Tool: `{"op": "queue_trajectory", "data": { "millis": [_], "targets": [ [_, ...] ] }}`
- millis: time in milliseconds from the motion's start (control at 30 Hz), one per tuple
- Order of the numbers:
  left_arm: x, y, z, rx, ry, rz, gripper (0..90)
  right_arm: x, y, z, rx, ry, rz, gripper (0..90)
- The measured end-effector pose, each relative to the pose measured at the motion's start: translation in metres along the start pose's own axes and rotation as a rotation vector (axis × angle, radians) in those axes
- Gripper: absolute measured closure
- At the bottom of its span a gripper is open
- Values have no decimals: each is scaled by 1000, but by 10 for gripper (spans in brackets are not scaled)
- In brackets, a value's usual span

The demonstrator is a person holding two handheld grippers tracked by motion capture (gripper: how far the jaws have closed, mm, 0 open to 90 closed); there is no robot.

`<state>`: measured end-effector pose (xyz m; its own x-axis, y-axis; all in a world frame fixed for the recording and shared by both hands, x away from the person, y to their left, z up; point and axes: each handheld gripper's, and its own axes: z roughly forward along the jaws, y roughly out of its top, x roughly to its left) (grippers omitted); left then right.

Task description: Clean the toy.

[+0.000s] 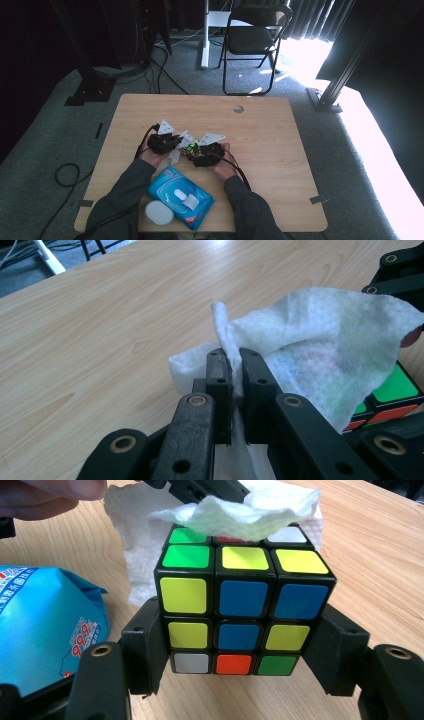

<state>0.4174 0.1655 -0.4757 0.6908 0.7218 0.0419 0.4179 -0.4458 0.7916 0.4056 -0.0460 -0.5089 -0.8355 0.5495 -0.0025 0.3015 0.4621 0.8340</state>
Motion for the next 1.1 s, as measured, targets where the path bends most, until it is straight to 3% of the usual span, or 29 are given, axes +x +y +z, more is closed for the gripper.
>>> {"op": "queue_trajectory", "data": {
  "millis": [133, 300, 600, 933, 1100],
  "targets": [
    [2, 0, -2, 1, 16, -3, 845, 0, -1, -1, -9, 2, 3, 341],
    [3, -2, -1, 8, 5, -2, 845, -4, 1, -7, -39, 10, 24, 341],
    [-1, -11, 3, -6, -52, 18, 845, -12, 3, -14, -72, 10, 62, 341],
    [-5, -19, 12, 62, -70, 52, 845, -16, 3, -17, -85, 12, 85, 341],
    [-5, -19, 12, 60, -71, 49, 844, -16, 3, -17, -85, 18, 86, 341]
  ]
}}
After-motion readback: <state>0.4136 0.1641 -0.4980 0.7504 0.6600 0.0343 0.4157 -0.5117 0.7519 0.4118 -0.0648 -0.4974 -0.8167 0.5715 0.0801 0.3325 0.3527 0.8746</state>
